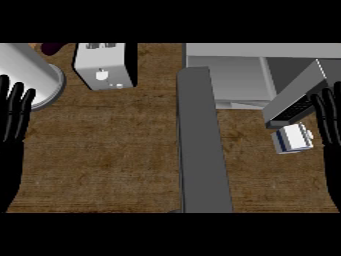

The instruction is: Pick up the milk, place it into the microwave and close the microwave

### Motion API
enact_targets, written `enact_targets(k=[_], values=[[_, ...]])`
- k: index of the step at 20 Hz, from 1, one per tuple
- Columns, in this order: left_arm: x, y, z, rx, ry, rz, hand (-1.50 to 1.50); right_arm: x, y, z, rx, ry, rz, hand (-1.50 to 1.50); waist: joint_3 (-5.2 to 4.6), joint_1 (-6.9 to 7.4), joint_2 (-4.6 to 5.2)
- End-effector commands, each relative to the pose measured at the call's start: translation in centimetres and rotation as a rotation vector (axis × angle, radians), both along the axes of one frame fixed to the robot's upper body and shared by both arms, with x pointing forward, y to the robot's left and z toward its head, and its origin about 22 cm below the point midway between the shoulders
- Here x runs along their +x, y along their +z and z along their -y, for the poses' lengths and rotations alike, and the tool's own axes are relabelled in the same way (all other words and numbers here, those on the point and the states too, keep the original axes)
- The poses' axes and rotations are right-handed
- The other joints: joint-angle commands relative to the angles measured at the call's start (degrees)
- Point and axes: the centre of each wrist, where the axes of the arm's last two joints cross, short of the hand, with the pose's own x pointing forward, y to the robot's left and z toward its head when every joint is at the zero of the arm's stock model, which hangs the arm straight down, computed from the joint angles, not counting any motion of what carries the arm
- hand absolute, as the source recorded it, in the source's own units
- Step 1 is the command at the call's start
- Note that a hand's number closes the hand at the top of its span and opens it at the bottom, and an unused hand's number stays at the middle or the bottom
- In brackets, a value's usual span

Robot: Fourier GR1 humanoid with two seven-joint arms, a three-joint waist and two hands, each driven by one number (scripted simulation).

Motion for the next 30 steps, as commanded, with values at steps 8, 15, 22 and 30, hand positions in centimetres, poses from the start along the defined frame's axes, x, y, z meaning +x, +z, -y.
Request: enact_targets(k=[8,15,22,30], values=[[-0.1,-1.7,-1.6,-0.184,-0.122,-0.092,-1.50,1.4,-0.6,7.5,-0.029,-0.087,-0.026,-1.50,0.46,-0.69,-2.23],[-4.1,0.5,-2.2,-0.184,-0.141,-0.125,-1.50,1.4,0.1,6.3,-0.036,-0.157,-0.062,-1.50,0.45,-0.58,-2.26],[-9.1,-0.9,-6.3,-0.158,-0.152,-0.124,-1.50,2.3,-1.2,8.0,-0.061,-0.251,-0.122,-1.50,0.41,0.00,-2.29],[-10.8,0.1,-7.5,-0.179,-0.139,-0.119,-1.50,2.8,-8.0,9.8,-0.059,-0.326,-0.210,-1.50,0.46,-0.07,-2.22]])
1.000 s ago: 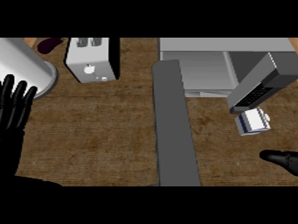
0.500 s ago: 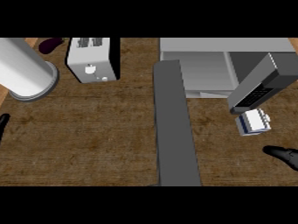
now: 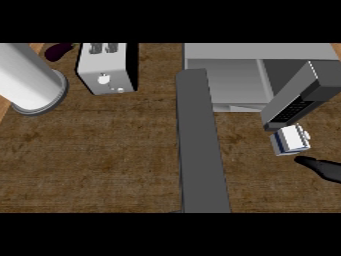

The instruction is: Pick up the milk, place it into the microwave and close the microwave

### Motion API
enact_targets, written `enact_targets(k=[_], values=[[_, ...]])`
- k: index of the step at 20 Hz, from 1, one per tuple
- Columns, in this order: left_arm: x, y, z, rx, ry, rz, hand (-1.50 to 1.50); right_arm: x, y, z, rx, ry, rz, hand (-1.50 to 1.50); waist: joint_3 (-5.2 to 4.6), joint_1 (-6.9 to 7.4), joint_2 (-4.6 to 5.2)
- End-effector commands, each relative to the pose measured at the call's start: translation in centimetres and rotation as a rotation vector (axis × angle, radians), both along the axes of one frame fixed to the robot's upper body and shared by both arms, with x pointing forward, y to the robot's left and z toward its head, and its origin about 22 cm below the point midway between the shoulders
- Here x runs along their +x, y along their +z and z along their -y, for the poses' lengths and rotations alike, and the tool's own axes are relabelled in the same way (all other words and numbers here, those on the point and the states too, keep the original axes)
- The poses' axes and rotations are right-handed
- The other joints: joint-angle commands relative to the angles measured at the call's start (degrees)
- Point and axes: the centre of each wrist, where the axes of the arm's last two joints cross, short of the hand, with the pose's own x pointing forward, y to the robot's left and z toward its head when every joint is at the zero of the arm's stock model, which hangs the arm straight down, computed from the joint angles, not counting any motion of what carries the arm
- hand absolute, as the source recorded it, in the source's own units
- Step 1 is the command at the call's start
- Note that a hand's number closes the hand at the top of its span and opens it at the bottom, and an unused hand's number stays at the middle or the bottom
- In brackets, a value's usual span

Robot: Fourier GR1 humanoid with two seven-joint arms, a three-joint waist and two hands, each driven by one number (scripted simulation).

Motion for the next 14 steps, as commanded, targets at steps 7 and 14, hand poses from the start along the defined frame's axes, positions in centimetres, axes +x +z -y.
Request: enact_targets(k=[7,14], values=[[-3.8,0.5,-1.6,-0.002,-0.010,0.012,-1.50,0.4,-7.5,3.7,-0.014,-0.145,-0.101,-1.50,0.03,0.45,-0.03],[-3.6,0.7,-1.0,0.003,-0.010,0.016,-1.50,0.1,-13.0,6.3,-0.007,-0.162,-0.191,-1.50,0.09,0.45,0.13]])
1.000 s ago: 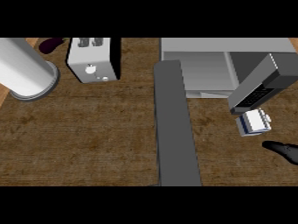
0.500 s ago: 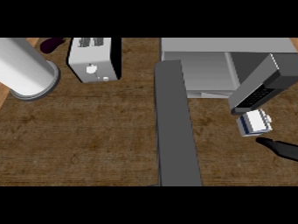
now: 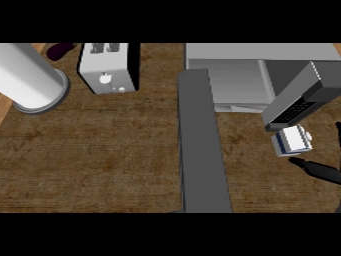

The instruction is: Pick up the milk, place it into the microwave and close the microwave

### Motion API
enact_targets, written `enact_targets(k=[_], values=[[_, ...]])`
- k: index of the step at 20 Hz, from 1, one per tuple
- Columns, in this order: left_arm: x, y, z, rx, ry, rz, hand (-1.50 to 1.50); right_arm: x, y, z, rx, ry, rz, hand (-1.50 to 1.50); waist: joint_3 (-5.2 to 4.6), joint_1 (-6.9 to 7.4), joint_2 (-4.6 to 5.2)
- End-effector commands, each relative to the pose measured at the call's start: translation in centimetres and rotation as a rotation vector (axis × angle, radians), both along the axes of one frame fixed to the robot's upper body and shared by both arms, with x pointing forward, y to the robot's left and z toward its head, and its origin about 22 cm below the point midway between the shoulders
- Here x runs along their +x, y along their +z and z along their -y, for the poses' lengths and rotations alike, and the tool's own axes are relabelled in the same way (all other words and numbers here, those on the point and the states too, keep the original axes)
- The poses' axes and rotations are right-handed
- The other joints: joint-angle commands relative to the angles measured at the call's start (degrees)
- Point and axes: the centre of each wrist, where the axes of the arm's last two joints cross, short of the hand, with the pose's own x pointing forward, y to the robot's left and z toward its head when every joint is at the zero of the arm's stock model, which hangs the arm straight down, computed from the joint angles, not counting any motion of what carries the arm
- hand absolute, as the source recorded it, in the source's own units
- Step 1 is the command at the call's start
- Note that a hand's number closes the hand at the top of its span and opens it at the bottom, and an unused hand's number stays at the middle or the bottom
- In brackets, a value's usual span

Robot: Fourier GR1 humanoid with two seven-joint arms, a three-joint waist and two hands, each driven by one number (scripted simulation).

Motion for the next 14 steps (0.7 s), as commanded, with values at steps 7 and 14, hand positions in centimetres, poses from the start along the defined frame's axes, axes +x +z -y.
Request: enact_targets(k=[7,14], values=[[-2.6,1.9,0.5,-0.029,-0.033,0.068,-1.50,-2.7,-7.6,1.2,-0.052,-0.005,-0.073,-1.50,0.07,0.56,0.03],[-3.9,1.0,-0.7,-0.003,-0.021,0.058,-1.50,-3.6,-10.0,1.6,-0.071,0.012,-0.087,-1.50,0.09,0.78,0.07]])
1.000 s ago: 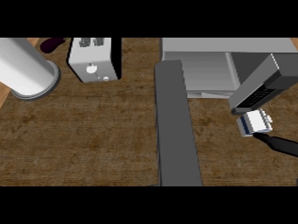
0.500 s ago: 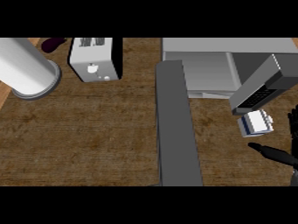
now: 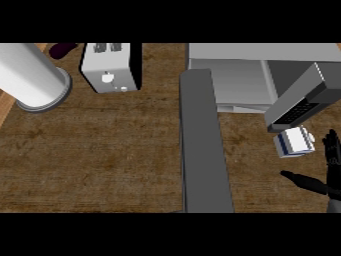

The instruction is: Pick up the milk, place it into the microwave and close the microwave

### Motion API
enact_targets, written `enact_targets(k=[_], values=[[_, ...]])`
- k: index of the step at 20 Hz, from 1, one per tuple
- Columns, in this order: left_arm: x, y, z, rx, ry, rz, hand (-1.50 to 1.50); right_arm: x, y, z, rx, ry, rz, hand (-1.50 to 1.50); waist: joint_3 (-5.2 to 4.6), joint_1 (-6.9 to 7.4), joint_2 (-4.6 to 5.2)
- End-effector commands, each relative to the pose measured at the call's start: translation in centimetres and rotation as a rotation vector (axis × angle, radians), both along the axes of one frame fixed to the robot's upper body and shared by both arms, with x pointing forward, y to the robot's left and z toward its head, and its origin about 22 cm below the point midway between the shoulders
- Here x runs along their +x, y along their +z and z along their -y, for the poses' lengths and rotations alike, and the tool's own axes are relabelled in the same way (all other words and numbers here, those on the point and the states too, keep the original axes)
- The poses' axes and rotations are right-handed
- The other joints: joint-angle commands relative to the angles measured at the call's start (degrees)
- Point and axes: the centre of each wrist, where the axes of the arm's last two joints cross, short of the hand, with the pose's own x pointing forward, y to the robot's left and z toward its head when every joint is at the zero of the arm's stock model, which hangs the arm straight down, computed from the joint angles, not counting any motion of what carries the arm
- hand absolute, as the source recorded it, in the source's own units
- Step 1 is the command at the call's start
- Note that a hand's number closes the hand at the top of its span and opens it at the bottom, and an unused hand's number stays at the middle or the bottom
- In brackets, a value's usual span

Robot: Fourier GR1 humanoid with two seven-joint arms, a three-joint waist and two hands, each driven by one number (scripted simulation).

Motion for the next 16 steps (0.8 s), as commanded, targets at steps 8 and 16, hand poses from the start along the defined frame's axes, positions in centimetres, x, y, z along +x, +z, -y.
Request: enact_targets(k=[8,16], values=[[-1.1,0.5,1.0,-0.058,-0.054,0.090,-1.50,-0.3,-1.7,0.5,0.060,0.037,0.032,-1.50,0.15,0.74,0.26],[-0.6,1.5,-1.1,-0.030,-0.095,0.059,-1.50,1.9,-2.1,-2.3,0.170,0.071,0.068,1.50,0.23,1.04,0.52]])
